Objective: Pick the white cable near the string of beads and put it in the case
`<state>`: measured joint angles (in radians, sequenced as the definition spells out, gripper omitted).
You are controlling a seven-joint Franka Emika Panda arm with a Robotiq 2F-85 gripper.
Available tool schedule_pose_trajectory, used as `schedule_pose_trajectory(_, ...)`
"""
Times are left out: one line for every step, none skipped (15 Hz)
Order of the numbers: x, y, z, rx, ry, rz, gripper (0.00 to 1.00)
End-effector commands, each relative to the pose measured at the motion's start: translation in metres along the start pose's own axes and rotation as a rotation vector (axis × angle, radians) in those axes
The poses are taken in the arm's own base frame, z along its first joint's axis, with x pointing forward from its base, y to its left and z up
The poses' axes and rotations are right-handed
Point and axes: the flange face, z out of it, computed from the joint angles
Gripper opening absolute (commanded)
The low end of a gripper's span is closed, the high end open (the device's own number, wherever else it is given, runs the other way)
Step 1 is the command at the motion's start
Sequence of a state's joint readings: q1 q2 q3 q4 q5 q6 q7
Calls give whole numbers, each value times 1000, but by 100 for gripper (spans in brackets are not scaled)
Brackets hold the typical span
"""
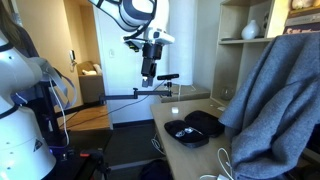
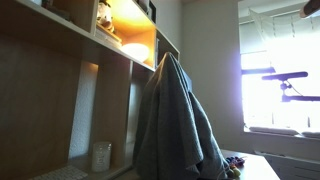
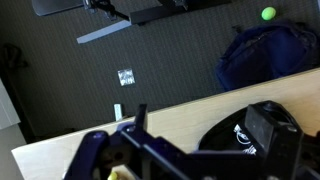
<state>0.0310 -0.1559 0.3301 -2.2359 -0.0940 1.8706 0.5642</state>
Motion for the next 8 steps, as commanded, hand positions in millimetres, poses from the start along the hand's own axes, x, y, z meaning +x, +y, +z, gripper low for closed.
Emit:
schedule_pose_trajectory(0, 0, 0, 0, -1, 0, 100)
schedule_pose_trajectory(0, 0, 0, 0, -1, 0, 100)
schedule_pose_trajectory(0, 0, 0, 0, -1, 0, 100)
schedule_pose_trajectory(1, 0, 0, -9, -3, -2, 100)
schedule_pose_trajectory(2, 1, 0, -8, 3, -1, 100)
schedule_pose_trajectory(4, 2, -1, -9, 18, -6, 100)
schedule_pose_trajectory(7, 4, -2, -13, 40, -7, 100)
schedule_pose_trajectory(9, 5, -3, -19, 67, -22, 100)
